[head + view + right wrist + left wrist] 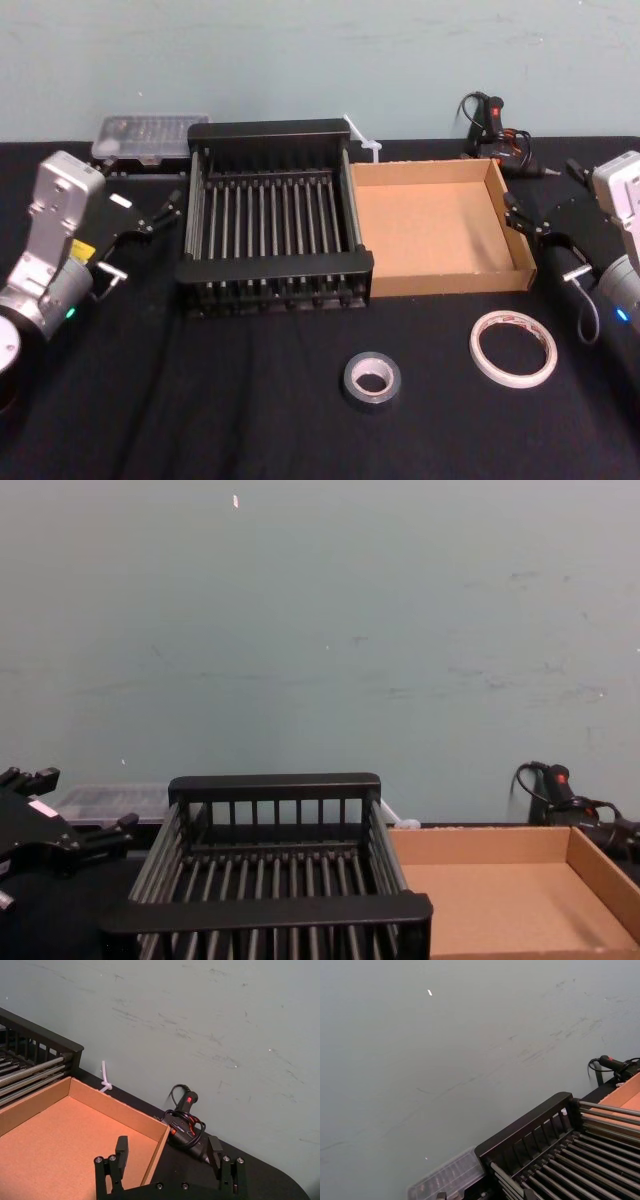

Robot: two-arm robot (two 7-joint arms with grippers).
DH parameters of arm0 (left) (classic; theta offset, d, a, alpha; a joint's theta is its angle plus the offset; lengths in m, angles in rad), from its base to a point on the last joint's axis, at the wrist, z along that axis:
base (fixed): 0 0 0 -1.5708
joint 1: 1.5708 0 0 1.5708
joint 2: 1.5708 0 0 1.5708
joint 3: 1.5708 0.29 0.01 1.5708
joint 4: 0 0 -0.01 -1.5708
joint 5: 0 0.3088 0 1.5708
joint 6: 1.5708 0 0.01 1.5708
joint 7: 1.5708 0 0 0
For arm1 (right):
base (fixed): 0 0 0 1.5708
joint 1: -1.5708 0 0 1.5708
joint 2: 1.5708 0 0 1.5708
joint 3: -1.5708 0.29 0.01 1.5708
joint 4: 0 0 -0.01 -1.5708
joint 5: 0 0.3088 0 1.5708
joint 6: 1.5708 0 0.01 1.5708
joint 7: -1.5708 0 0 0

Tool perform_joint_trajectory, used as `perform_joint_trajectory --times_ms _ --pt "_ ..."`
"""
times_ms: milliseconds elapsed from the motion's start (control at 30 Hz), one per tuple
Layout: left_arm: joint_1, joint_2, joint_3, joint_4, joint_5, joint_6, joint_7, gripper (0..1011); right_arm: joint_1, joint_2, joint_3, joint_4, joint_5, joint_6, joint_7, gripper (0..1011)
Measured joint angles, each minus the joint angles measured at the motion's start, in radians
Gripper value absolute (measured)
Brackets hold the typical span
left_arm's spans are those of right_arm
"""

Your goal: Pick up the white tape and place it into the black box , Pick up the silver tape and place it into the brown box.

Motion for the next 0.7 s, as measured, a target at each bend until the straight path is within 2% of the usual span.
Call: perform_joint_trajectory --times_ms 300,700 --pt "0.0 0.0 0.0 0.0 0.0 0.0 0.0 1001 0.0 0.0 0.0 0.0 0.0 0.0 0.0 1003" --pt "0.0 0.0 0.0 0.0 0.0 0.0 0.0 1001 -0.018 -0.01 0.039 -0.03 -0.002 0.019 0.03 1003"
